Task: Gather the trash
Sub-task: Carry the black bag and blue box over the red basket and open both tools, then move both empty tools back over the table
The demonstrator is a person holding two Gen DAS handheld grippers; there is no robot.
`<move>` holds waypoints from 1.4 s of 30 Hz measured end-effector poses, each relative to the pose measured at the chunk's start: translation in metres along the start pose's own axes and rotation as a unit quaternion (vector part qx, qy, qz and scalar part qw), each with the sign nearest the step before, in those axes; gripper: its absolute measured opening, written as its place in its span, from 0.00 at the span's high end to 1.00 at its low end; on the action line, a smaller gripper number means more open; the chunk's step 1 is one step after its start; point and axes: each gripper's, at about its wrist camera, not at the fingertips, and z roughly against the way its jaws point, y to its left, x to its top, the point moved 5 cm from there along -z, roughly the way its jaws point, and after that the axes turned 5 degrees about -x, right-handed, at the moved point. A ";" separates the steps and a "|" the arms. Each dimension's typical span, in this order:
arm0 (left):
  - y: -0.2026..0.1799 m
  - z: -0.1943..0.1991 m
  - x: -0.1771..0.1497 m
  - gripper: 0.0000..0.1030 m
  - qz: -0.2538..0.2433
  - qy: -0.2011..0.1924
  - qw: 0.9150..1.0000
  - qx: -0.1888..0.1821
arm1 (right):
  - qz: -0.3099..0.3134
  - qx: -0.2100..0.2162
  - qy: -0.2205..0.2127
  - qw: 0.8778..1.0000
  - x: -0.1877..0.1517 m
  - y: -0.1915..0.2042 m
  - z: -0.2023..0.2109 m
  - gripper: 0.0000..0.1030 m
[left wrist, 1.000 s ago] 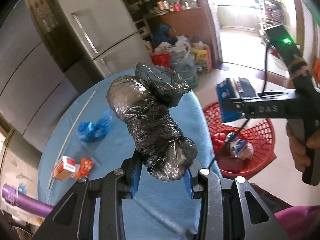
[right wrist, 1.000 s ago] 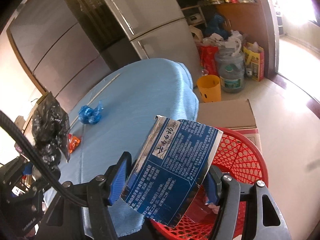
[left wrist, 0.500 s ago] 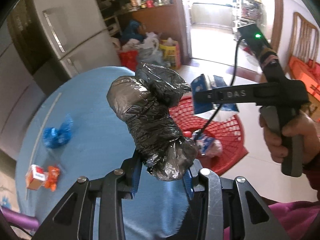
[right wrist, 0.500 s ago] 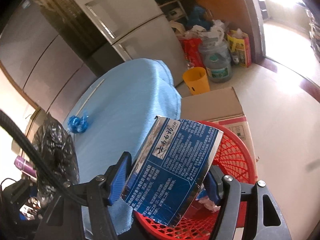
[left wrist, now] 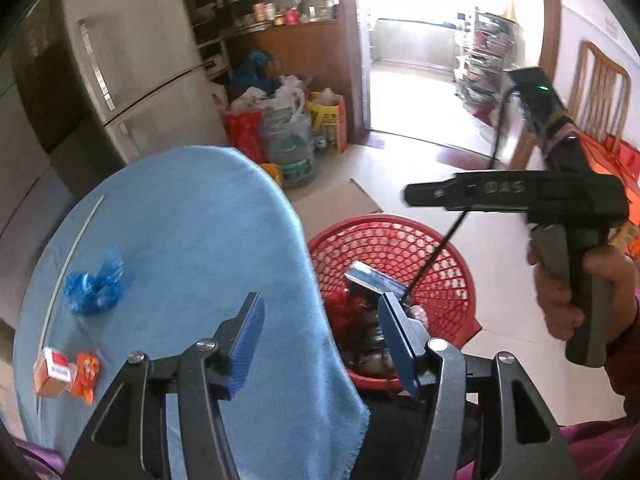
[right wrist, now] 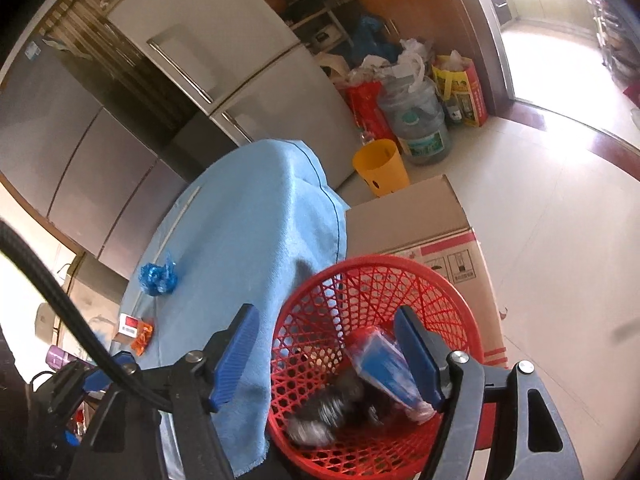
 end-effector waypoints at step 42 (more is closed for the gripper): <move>0.300 0.108 -0.176 0.32 0.406 -0.023 0.900 0.158 | 0.218 0.097 0.083 0.968 -0.057 0.213 -0.076 0.28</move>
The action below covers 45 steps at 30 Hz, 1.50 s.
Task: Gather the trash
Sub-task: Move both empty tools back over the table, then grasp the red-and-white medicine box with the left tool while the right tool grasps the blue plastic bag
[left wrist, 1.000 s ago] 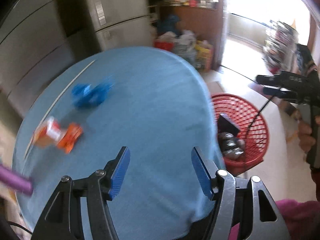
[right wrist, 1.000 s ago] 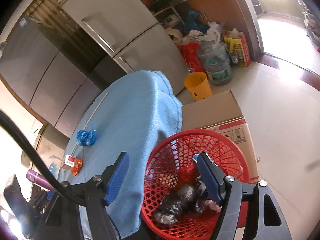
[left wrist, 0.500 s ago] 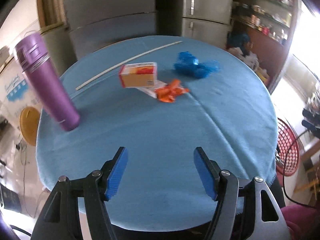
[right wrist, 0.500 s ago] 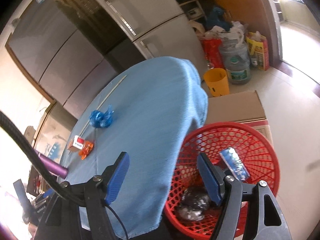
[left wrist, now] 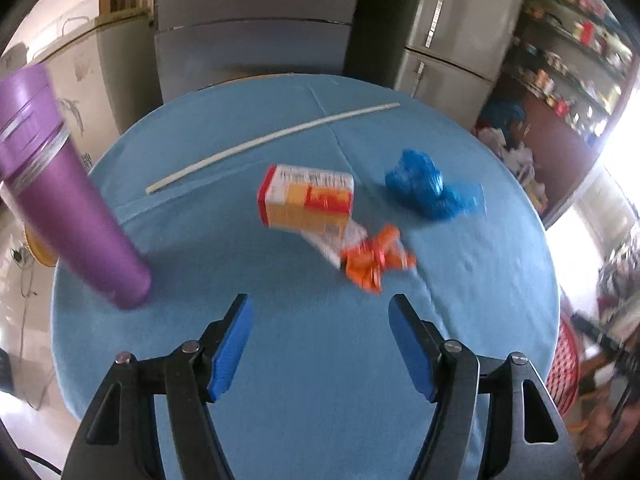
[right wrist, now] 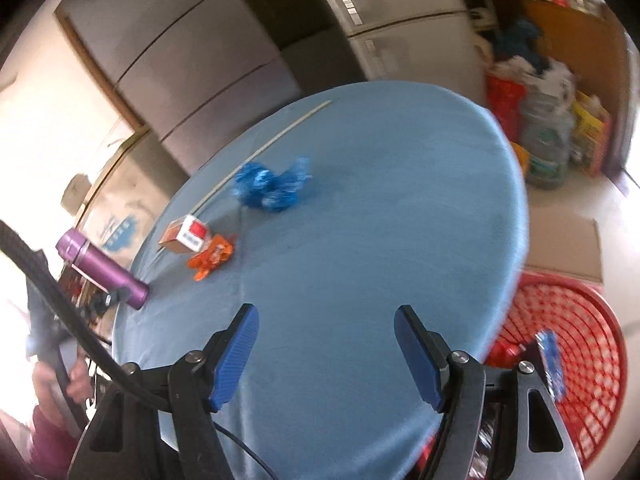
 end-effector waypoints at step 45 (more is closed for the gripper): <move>-0.002 -0.026 -0.003 0.43 0.070 0.091 0.992 -0.057 | 0.115 0.060 0.018 0.991 0.159 0.105 -0.153 0.24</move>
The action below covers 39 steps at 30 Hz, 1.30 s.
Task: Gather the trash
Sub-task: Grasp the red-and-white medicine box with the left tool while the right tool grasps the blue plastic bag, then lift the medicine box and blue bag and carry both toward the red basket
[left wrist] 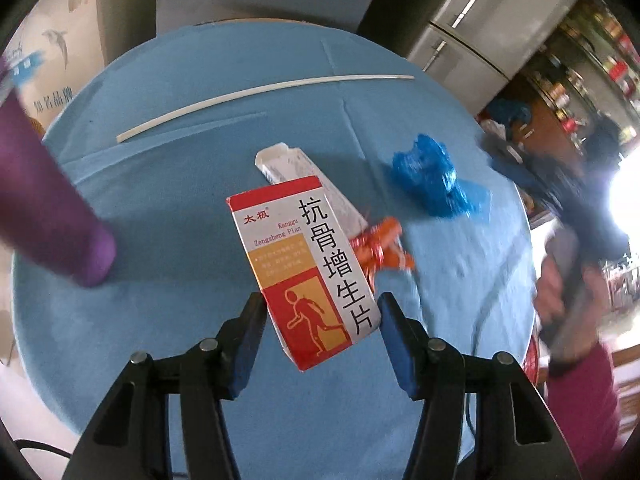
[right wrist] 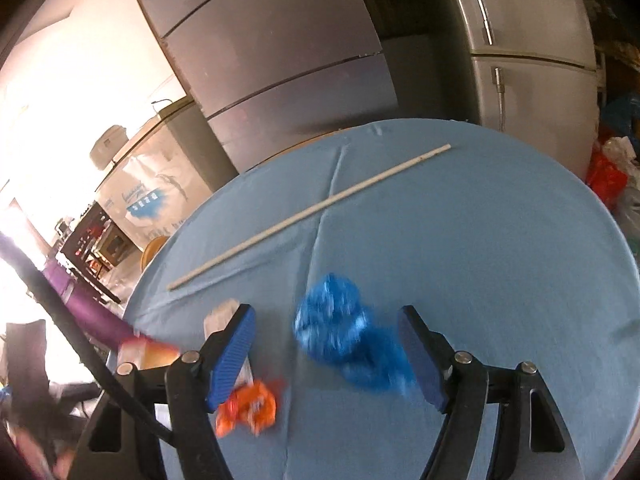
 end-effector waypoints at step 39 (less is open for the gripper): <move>-0.115 0.053 -0.035 0.43 -0.224 -0.151 0.949 0.161 | 0.002 -0.004 -0.084 0.996 -0.130 0.008 0.183 0.58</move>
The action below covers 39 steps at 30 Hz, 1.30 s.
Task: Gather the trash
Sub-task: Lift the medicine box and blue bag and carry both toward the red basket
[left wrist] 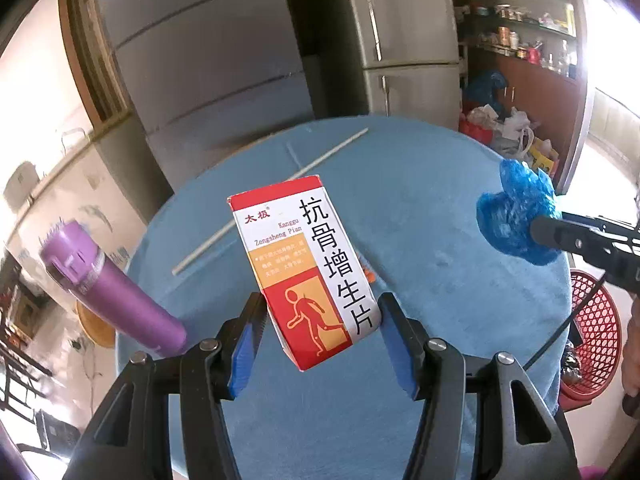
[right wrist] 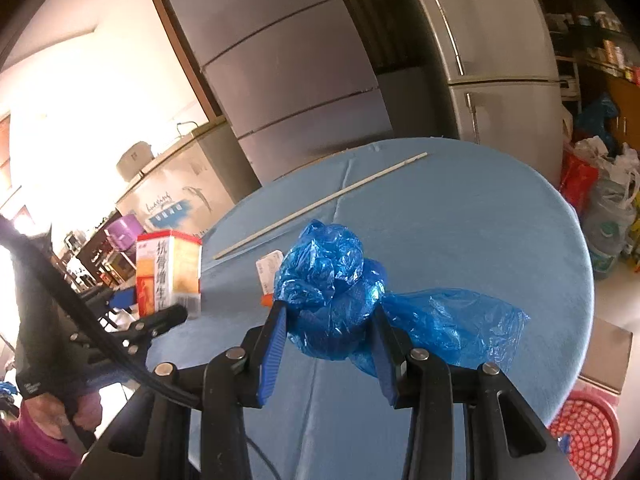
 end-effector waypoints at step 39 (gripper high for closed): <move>-0.046 0.038 0.021 0.43 -0.088 -0.038 0.995 0.002 | -0.047 -0.011 -0.046 0.998 -0.022 -0.034 0.083 0.58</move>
